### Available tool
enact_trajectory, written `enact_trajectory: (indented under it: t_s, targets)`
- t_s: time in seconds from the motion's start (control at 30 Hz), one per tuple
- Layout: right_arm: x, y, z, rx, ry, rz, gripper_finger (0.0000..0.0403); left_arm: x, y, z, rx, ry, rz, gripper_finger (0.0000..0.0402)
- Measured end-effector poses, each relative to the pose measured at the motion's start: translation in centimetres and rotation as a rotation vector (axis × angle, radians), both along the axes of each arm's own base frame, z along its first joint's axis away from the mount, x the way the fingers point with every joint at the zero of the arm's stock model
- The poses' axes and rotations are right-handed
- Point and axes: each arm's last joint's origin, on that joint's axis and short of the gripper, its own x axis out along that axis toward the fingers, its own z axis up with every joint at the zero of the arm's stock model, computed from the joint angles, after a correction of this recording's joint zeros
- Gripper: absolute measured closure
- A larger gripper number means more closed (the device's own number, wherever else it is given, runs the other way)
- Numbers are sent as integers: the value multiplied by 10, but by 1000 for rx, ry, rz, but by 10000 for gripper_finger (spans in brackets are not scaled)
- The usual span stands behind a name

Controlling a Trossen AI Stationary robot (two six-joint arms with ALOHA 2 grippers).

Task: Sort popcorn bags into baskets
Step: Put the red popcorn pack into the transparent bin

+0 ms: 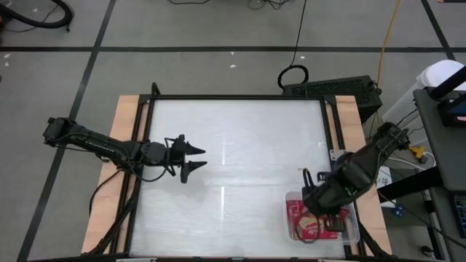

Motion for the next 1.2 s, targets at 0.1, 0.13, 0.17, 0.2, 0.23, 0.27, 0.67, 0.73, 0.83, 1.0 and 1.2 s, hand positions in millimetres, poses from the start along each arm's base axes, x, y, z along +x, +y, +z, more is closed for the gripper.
enact_trajectory:
  t_s: [0.1,0.13,0.17,0.2,0.23,0.27,0.67,0.73,0.83,1.0,1.2]
  targets:
    - [-1,12,-3,9,-16,57,394,0,0,0,0,-1,0,165]
    - [-2,15,-4,16,-26,84,394,0,0,0,0,-1,0,165]
    - [-1,19,-4,22,-38,108,394,0,0,0,0,-2,0,165]
    - [-1,22,-5,29,-51,128,394,0,0,0,0,-2,0,165]
    - [0,24,-6,33,-61,149,394,0,0,0,1,-1,0,165]
    - [1,27,-8,37,-71,169,394,0,0,0,2,-1,-1,165]
    - [8,35,-16,25,-73,224,394,-1,-6,0,24,1,-36,165]
    - [8,35,-16,25,-77,241,393,-1,-6,0,28,1,-37,165]
    - [7,35,-23,11,-59,243,386,-1,-6,0,51,3,-43,165]
    - [7,35,-49,-31,1,238,370,-1,-6,0,58,4,-44,165]
    - [5,32,-69,-89,72,185,346,-1,-6,0,54,6,-43,165]
